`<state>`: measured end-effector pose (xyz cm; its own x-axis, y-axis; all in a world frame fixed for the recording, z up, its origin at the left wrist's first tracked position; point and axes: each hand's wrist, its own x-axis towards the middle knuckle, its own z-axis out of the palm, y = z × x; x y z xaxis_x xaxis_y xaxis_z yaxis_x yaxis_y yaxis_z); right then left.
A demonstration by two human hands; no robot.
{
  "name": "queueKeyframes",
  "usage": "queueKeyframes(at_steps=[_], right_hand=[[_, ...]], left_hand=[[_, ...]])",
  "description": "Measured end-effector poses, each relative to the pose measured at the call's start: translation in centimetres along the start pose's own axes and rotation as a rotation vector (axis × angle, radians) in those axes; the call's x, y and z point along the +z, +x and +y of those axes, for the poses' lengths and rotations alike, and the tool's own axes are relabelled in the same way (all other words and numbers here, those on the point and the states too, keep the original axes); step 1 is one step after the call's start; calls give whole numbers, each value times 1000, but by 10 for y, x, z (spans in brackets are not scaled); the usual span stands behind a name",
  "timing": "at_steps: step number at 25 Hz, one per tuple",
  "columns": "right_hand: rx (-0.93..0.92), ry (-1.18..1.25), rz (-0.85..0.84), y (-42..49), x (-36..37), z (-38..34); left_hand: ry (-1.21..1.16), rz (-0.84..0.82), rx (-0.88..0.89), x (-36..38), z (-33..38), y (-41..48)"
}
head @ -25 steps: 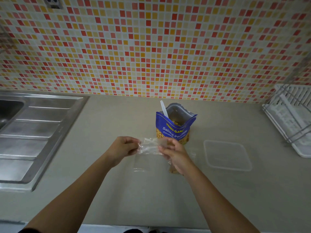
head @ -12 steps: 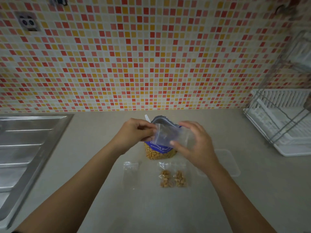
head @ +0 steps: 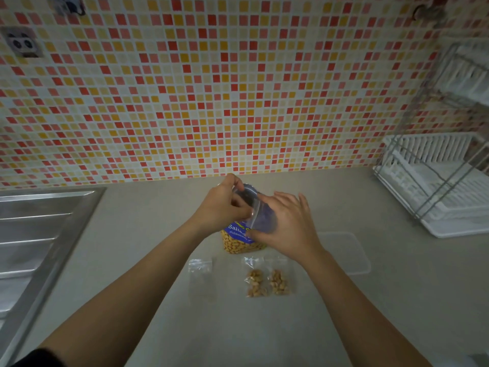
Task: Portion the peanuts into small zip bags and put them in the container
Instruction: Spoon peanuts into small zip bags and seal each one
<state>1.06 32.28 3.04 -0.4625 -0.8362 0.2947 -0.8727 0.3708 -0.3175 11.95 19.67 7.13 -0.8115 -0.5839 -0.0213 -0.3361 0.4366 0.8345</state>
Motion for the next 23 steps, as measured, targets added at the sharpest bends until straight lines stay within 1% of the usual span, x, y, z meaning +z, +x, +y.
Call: queueKeyframes(at_steps=[4,8,9,11,12,13,14,16,17,21,23], right_hand=[[39,36,45,-1,-1,-1],[41,100,85,0,4,1],[41,131,104,-1,5,2],[74,282,138,-2,5,6],[113,399,139,-4,5,8],[158,512,130,-5,4,11],[196,601,112,-5,4,13],[242,706,48,-6,4,17],[254,737,12,-6,5,18],[272,786,-64,-4,10,23],[259,782,-72,-2,10,26]], left_hand=[[93,14,74,2,0,5],[127,-10,58,2,-2,8],[128,14,60,0,-3,8],[181,157,81,-5,-11,13],[255,239,82,-8,-17,17],[346,274,61,-12,-24,22],[425,247,9,-15,-31,27],[473,129,-64,-17,-41,35],[483,101,-45,-17,-41,37],[569,124,102,-19,-22,44],[701,37,124,-16,-17,49]])
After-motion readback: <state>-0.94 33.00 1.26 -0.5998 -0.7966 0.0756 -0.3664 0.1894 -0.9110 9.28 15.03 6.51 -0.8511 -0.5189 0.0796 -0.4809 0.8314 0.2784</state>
